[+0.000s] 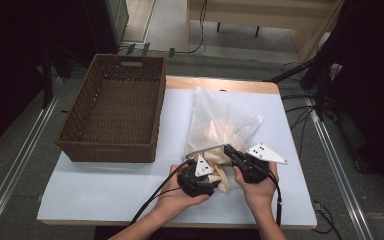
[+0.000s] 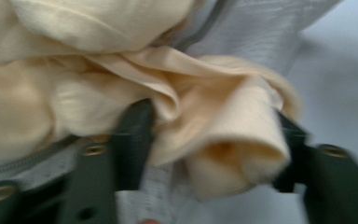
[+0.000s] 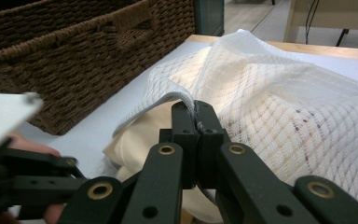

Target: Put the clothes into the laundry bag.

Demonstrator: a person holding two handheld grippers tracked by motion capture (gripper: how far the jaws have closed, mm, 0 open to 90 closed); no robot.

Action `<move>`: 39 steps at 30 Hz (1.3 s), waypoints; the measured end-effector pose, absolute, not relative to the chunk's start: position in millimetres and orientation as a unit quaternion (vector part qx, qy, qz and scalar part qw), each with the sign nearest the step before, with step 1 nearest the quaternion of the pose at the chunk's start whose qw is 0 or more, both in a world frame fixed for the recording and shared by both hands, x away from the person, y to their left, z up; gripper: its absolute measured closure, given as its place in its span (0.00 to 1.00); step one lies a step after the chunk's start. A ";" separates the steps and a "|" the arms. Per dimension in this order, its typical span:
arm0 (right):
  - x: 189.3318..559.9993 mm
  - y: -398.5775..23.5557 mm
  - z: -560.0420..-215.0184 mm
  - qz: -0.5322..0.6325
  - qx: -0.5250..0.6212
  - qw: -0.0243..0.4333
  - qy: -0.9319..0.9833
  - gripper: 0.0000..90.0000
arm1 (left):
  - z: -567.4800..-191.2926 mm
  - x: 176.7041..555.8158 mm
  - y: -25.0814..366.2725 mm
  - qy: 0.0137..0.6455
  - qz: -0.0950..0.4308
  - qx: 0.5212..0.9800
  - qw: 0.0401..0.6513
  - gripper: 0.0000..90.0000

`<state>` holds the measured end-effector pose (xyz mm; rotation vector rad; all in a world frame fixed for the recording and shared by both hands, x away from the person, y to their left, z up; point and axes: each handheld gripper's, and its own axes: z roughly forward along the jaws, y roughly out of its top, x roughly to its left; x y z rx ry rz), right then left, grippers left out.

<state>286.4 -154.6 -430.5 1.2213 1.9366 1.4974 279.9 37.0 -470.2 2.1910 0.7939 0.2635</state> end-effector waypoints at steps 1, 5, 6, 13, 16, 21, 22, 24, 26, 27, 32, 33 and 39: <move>285.9 -153.5 -430.4 0.536 0.436 0.203 0.694 1.00 | -469.5 282.3 37.5 0.319 0.105 0.856 0.392 0.74; 283.3 -150.6 -428.5 0.539 0.432 0.201 0.695 1.00 | -461.7 294.1 41.0 0.353 0.105 0.831 0.416 0.86; 282.8 -149.6 -427.7 0.541 0.430 0.199 0.694 1.00 | -459.0 297.7 41.0 0.360 0.111 0.825 0.422 0.87; 277.5 -135.7 -419.9 0.550 0.410 0.195 0.701 1.00 | -438.0 323.1 37.8 0.392 0.155 0.760 0.494 0.91; 277.5 -137.0 -417.8 0.555 0.412 0.194 0.696 1.00 | -443.1 334.8 32.9 0.395 0.196 0.745 0.500 0.91; 280.5 -141.7 -421.8 0.550 0.420 0.191 0.696 1.00 | -467.9 363.5 20.9 0.404 0.173 0.773 0.457 0.89; 281.1 -142.7 -422.6 0.548 0.423 0.191 0.696 1.00 | -466.3 364.8 20.4 0.400 0.171 0.777 0.455 0.88; 283.0 -147.0 -423.8 0.549 0.429 0.192 0.691 1.00 | -461.2 364.5 22.2 0.389 0.151 0.786 0.456 0.81; 284.8 -151.8 -424.2 0.548 0.435 0.193 0.688 1.00 | -455.3 358.6 28.0 0.367 0.133 0.797 0.461 0.68; 286.0 -154.3 -424.5 0.548 0.437 0.195 0.686 1.00 | -453.1 353.9 31.8 0.357 0.127 0.800 0.466 0.61; 287.9 -159.3 -426.8 0.545 0.444 0.196 0.683 1.00 | -446.4 326.1 56.6 0.336 0.134 0.799 0.481 0.50; 288.0 -159.2 -426.9 0.546 0.445 0.196 0.683 1.00 | -445.6 321.7 61.9 0.336 0.139 0.797 0.482 0.50; 288.3 -156.6 -428.1 0.543 0.445 0.194 0.685 1.00 | -460.4 310.8 81.1 0.361 0.166 0.811 0.429 0.46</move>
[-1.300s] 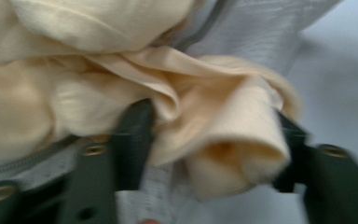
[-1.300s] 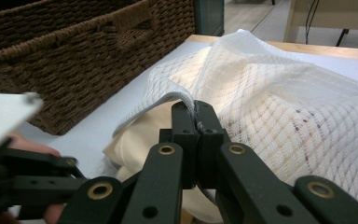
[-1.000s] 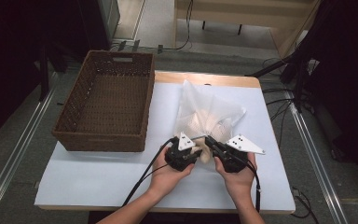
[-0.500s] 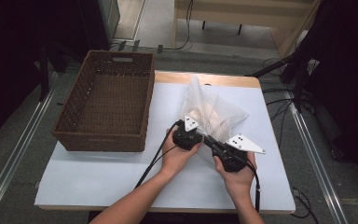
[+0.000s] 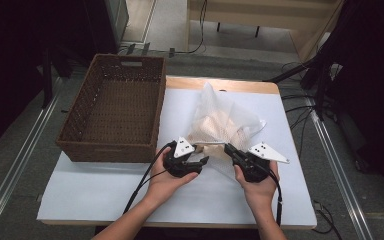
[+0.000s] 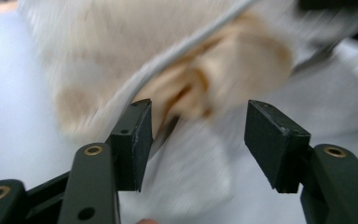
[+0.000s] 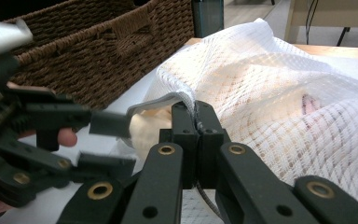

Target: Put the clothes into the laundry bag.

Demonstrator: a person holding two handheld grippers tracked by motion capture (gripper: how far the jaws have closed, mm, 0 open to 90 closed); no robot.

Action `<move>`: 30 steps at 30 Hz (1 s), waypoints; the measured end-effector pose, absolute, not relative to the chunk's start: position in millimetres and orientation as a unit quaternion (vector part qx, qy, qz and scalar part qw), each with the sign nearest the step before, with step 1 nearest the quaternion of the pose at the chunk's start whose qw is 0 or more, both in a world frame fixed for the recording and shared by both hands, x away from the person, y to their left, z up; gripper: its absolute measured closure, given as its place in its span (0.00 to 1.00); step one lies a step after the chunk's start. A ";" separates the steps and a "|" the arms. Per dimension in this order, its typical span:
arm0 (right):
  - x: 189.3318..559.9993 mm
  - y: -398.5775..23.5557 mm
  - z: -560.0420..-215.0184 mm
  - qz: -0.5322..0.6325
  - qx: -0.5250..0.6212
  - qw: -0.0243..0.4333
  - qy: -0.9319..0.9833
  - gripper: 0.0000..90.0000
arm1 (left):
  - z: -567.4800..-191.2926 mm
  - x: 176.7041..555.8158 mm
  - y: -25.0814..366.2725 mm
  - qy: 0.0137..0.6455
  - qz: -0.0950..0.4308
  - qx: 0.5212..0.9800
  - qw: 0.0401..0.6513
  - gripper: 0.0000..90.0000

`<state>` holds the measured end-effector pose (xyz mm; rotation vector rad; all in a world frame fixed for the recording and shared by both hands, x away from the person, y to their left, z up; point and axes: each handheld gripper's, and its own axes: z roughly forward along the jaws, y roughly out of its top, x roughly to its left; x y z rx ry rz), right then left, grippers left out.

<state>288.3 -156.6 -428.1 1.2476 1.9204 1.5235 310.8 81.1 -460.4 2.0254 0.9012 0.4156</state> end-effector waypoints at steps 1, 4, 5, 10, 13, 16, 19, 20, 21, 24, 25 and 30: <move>288.3 -156.1 -428.5 0.543 0.444 0.195 0.686 1.00 | -465.0 310.4 82.6 0.362 0.170 0.815 0.420 0.47; 288.3 -154.5 -429.6 0.540 0.442 0.196 0.689 1.00 | -473.2 309.6 80.5 0.358 0.192 0.824 0.395 0.49; 288.5 -154.2 -430.0 0.540 0.442 0.196 0.689 1.00 | -474.1 309.7 79.3 0.352 0.198 0.828 0.388 0.54; 289.1 -154.9 -431.0 0.539 0.445 0.194 0.689 1.00 | -474.9 311.2 77.9 0.340 0.198 0.847 0.357 0.99; 288.9 -157.3 -429.9 0.541 0.445 0.196 0.686 1.00 | -467.4 301.2 81.8 0.319 0.168 0.856 0.371 1.00; 287.5 -159.9 -427.0 0.545 0.445 0.197 0.683 1.00 | -451.3 286.6 94.8 0.298 0.099 0.853 0.417 1.00; 285.9 -161.3 -422.8 0.549 0.442 0.201 0.680 1.00 | -442.3 274.8 110.2 0.287 0.081 0.862 0.409 1.00; 285.7 -161.0 -422.4 0.550 0.441 0.201 0.680 1.00 | -445.6 274.1 113.1 0.287 0.072 0.872 0.391 1.00; 285.7 -160.6 -422.7 0.548 0.443 0.200 0.681 1.00 | -450.2 273.2 114.8 0.282 0.069 0.880 0.377 1.00; 287.2 -156.8 -426.6 0.543 0.441 0.197 0.687 1.00 | -453.0 266.1 114.7 0.290 0.073 0.862 0.409 0.70; 287.1 -155.4 -427.3 0.542 0.441 0.197 0.688 1.00 | -449.1 263.9 113.5 0.287 0.067 0.853 0.430 0.60; 287.0 -151.7 -428.2 0.541 0.439 0.196 0.690 1.00 | -436.5 258.1 84.1 0.249 0.071 0.848 0.463 0.48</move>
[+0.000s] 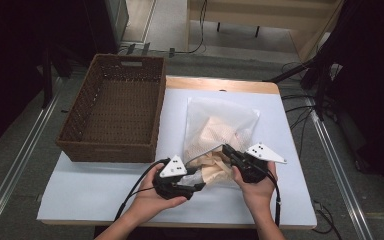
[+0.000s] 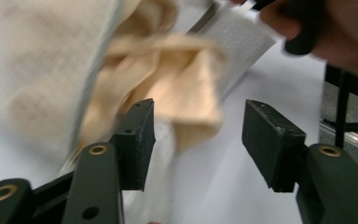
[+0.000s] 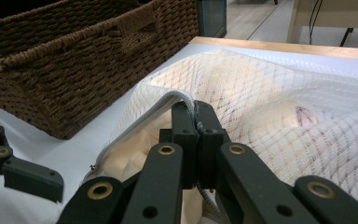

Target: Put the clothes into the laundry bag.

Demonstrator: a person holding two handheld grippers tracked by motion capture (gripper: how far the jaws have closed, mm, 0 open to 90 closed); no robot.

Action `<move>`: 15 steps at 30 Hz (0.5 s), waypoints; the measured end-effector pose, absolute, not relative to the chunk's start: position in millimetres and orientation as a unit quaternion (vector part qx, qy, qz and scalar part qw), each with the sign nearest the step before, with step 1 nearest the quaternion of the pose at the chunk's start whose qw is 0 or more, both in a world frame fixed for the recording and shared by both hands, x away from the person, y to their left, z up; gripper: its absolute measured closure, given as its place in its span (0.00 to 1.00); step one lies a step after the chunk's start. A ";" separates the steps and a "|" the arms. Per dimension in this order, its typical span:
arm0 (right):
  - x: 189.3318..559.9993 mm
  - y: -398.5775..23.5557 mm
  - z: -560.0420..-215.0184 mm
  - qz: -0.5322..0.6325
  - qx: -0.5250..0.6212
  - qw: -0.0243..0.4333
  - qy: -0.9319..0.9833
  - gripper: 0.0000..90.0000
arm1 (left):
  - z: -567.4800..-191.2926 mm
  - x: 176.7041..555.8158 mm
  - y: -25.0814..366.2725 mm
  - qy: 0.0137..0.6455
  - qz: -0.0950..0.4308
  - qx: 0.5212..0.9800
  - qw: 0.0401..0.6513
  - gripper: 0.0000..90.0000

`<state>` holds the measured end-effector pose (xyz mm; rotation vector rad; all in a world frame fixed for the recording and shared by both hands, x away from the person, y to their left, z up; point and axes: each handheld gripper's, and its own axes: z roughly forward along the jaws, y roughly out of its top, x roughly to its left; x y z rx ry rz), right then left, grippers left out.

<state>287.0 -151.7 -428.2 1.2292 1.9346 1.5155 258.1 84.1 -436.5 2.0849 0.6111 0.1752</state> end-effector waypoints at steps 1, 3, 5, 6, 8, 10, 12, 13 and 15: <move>287.2 -151.1 -428.8 0.540 0.440 0.194 0.691 1.00 | -438.9 258.1 73.4 0.245 0.080 0.855 0.450 0.48; 287.6 -150.3 -430.3 0.538 0.439 0.195 0.693 1.00 | -446.2 260.9 52.4 0.246 0.117 0.871 0.408 0.48; 286.8 -149.9 -431.2 0.537 0.438 0.193 0.695 1.00 | -451.5 271.0 41.0 0.271 0.105 0.872 0.393 0.57; 286.4 -150.3 -431.4 0.536 0.436 0.195 0.697 1.00 | -450.5 276.3 39.5 0.290 0.088 0.866 0.399 0.65; 285.1 -151.3 -430.4 0.538 0.435 0.194 0.695 1.00 | -443.3 284.3 40.2 0.310 0.058 0.849 0.424 0.81; 284.7 -153.3 -429.2 0.540 0.434 0.194 0.694 1.00 | -434.4 290.4 42.6 0.317 0.048 0.841 0.436 0.91; 285.1 -155.2 -428.4 0.542 0.434 0.196 0.692 1.00 | -427.6 295.9 45.8 0.321 0.047 0.833 0.448 0.94; 285.1 -155.6 -428.1 0.544 0.435 0.195 0.691 1.00 | -425.1 298.6 47.5 0.325 0.047 0.828 0.455 0.95; 284.9 -156.1 -427.5 0.545 0.435 0.195 0.690 1.00 | -420.8 303.5 51.1 0.336 0.057 0.816 0.466 0.96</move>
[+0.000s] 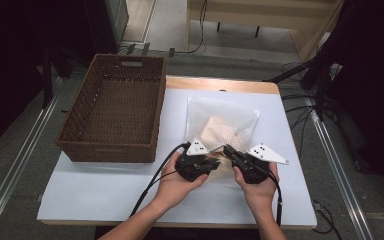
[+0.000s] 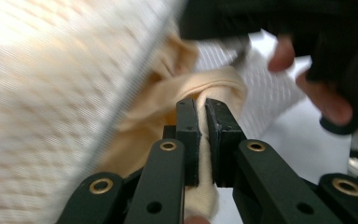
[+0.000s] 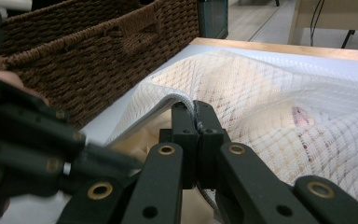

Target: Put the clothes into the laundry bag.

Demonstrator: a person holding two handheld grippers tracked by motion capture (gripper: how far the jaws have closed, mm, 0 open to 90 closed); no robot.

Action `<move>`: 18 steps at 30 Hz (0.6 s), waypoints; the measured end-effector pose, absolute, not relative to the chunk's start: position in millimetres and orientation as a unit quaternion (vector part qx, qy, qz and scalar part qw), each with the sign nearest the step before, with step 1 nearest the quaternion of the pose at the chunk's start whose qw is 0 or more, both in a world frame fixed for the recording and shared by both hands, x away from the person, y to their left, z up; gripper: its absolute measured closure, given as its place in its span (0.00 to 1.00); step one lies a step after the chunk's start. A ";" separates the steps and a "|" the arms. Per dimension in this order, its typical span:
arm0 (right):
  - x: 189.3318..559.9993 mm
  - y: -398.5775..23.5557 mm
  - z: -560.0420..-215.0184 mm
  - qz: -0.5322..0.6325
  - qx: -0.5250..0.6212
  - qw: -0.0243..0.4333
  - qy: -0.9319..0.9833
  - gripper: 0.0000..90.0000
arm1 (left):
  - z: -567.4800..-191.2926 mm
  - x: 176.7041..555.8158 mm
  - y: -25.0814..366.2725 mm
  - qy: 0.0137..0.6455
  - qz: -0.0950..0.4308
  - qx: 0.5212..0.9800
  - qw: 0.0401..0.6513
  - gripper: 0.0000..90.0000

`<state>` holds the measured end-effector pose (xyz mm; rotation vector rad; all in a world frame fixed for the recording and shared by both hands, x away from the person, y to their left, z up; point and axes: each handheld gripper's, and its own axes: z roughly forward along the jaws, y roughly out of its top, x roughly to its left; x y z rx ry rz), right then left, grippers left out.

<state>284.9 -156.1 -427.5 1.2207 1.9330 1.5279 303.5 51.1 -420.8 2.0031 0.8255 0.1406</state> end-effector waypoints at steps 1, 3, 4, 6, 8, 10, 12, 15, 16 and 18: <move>284.7 -156.5 -426.9 0.545 0.434 0.197 0.690 1.00 | -419.6 305.8 53.0 0.343 0.071 0.808 0.474 0.96; 284.1 -156.6 -425.4 0.548 0.435 0.195 0.687 1.00 | -420.1 311.0 55.6 0.356 0.097 0.794 0.483 0.96; 283.9 -156.5 -424.7 0.549 0.435 0.194 0.686 1.00 | -423.1 312.6 54.8 0.355 0.126 0.793 0.478 0.96; 284.2 -156.4 -424.4 0.550 0.437 0.192 0.685 1.00 | -436.8 315.8 49.6 0.351 0.162 0.804 0.451 0.92; 285.0 -156.3 -425.4 0.550 0.436 0.194 0.686 1.00 | -454.8 318.4 42.2 0.339 0.150 0.832 0.413 0.84; 285.1 -156.3 -426.4 0.548 0.436 0.193 0.687 1.00 | -465.4 314.7 37.7 0.324 0.164 0.843 0.396 0.76; 285.6 -156.4 -427.9 0.547 0.437 0.193 0.688 1.00 | -465.3 312.9 35.9 0.327 0.168 0.841 0.397 0.71; 286.3 -156.0 -429.1 0.545 0.439 0.190 0.688 1.00 | -463.8 314.4 30.9 0.327 0.163 0.846 0.388 0.68; 286.4 -155.5 -429.2 0.546 0.438 0.191 0.689 1.00 | -463.6 315.0 29.2 0.321 0.160 0.852 0.382 0.72; 286.0 -154.4 -428.9 0.546 0.436 0.190 0.690 1.00 | -461.5 316.3 27.9 0.310 0.158 0.859 0.376 0.88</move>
